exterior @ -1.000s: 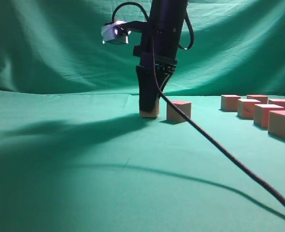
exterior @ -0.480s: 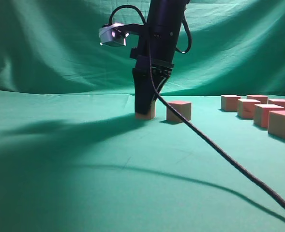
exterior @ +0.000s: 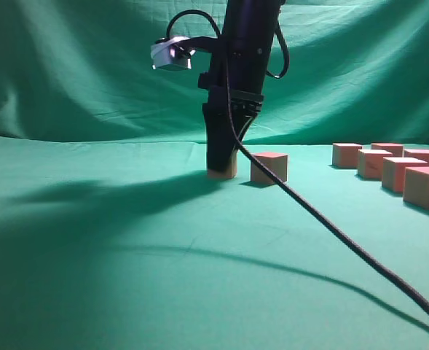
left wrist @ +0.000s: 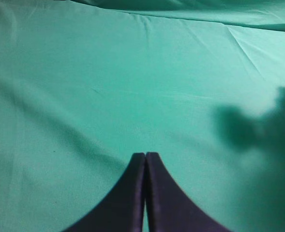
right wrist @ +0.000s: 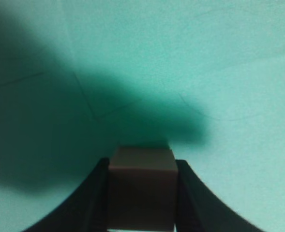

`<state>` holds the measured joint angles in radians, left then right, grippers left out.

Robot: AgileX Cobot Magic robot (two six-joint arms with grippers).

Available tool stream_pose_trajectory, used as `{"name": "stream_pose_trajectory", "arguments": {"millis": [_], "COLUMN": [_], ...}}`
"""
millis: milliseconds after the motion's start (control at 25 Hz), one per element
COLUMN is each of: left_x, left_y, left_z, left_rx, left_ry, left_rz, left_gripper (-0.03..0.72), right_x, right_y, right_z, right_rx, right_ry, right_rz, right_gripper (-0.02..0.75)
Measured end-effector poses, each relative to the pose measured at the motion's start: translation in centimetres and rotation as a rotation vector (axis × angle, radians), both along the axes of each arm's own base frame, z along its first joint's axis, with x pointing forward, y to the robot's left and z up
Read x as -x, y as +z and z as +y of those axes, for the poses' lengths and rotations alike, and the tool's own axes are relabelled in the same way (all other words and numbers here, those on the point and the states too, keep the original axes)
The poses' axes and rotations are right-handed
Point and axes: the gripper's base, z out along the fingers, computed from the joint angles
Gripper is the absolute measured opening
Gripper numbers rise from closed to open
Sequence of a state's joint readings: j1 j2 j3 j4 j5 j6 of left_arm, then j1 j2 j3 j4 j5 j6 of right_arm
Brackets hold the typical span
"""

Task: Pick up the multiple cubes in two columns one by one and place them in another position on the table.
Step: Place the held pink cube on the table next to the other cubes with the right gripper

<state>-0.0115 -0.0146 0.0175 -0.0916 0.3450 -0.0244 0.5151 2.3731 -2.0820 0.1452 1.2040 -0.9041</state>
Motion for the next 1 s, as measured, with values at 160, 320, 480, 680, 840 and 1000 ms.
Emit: {"name": "stream_pose_trajectory", "arguments": {"millis": [160, 320, 480, 680, 840, 1000], "left_x": [0.0, 0.0, 0.0, 0.0, 0.0, 0.0], "left_y": [0.0, 0.0, 0.0, 0.0, 0.0, 0.0], "left_z": [0.0, 0.0, 0.0, 0.0, 0.0, 0.0], "left_rx": [0.0, 0.0, 0.0, 0.0, 0.0, 0.0], "left_ry": [0.0, 0.0, 0.0, 0.0, 0.0, 0.0], "left_rz": [0.0, 0.0, 0.0, 0.0, 0.0, 0.0], "left_gripper": [0.0, 0.0, 0.0, 0.0, 0.0, 0.0], "right_x": [0.0, -0.1, -0.3, -0.4, -0.7, -0.6], "right_y": [0.0, 0.0, -0.5, -0.6, 0.5, 4.4], "right_z": [0.0, 0.0, -0.3, -0.4, -0.3, 0.0], "right_rx": [0.003, 0.003, 0.035, 0.047, 0.028, -0.048], "right_ry": [0.001, 0.001, -0.022, -0.095, -0.145, -0.171], "right_rz": [-0.002, -0.006, -0.011, -0.009, -0.026, -0.072], "right_gripper": [0.281, 0.281, 0.358, 0.553, 0.563, 0.59]}}
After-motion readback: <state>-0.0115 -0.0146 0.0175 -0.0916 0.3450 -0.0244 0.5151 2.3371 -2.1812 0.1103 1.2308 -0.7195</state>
